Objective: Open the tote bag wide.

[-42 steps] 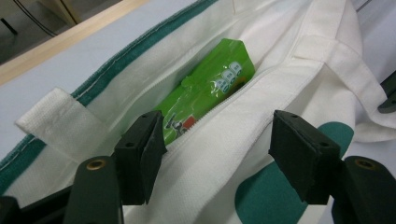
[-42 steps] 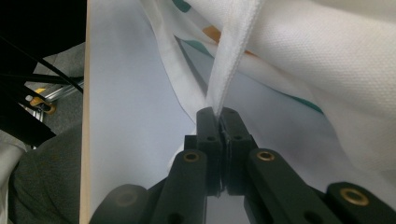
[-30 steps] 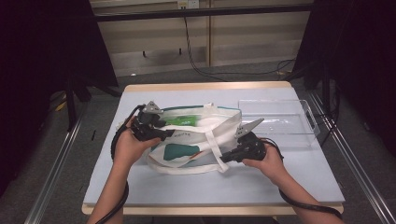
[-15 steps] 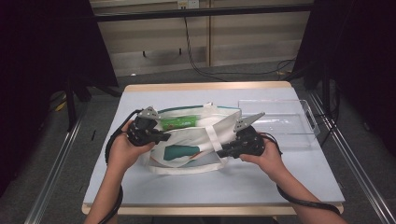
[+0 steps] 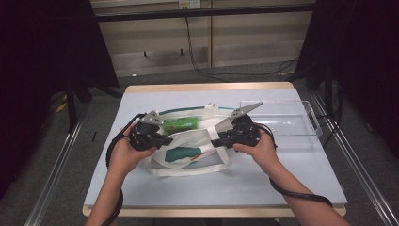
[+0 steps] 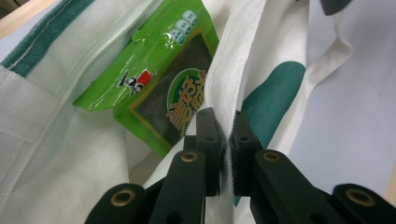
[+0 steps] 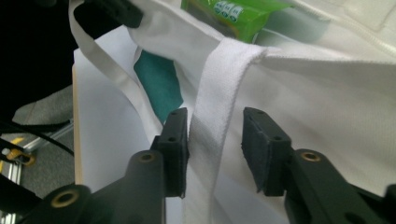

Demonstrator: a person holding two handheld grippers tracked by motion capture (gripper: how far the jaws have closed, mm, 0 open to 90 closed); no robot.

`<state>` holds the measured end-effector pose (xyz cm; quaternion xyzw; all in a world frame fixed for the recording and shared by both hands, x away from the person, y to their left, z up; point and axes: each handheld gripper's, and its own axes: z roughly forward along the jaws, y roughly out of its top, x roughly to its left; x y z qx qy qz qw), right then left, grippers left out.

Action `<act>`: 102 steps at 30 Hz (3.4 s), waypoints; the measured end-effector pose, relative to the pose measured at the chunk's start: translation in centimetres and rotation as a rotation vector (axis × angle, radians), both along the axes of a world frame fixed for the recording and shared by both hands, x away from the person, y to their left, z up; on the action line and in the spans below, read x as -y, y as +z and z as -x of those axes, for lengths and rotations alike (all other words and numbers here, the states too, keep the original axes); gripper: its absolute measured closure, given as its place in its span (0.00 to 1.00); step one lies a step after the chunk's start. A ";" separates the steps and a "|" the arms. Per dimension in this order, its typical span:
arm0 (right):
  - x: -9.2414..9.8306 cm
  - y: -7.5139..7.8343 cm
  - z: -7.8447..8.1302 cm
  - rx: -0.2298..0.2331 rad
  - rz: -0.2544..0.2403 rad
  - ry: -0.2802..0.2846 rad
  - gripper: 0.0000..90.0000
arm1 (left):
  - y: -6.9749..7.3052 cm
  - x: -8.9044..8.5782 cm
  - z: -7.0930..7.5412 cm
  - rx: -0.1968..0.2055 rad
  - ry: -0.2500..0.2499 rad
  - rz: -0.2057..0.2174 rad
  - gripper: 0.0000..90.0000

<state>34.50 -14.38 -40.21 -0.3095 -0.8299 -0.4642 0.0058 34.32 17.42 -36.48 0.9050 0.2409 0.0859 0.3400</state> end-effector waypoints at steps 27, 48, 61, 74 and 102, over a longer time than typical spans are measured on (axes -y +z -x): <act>0.4 -1.1 1.1 -0.030 0.019 0.072 0.97 | 2.3 -0.5 -1.6 -0.029 0.051 0.063 0.41; 0.3 -1.7 1.4 -0.036 0.049 0.110 0.97 | 4.3 -1.4 -5.1 0.054 0.140 0.041 0.35; 0.5 -1.7 1.2 -0.030 0.040 0.123 0.97 | 3.5 -2.0 -7.8 0.053 0.187 0.036 0.38; 0.4 -2.1 1.4 -0.024 0.032 0.115 0.97 | 1.7 -1.6 -8.4 -0.065 0.174 -0.051 0.73; 1.3 -3.5 2.3 -0.063 0.037 0.123 0.97 | 2.2 -1.8 -11.1 -0.097 0.253 0.002 0.92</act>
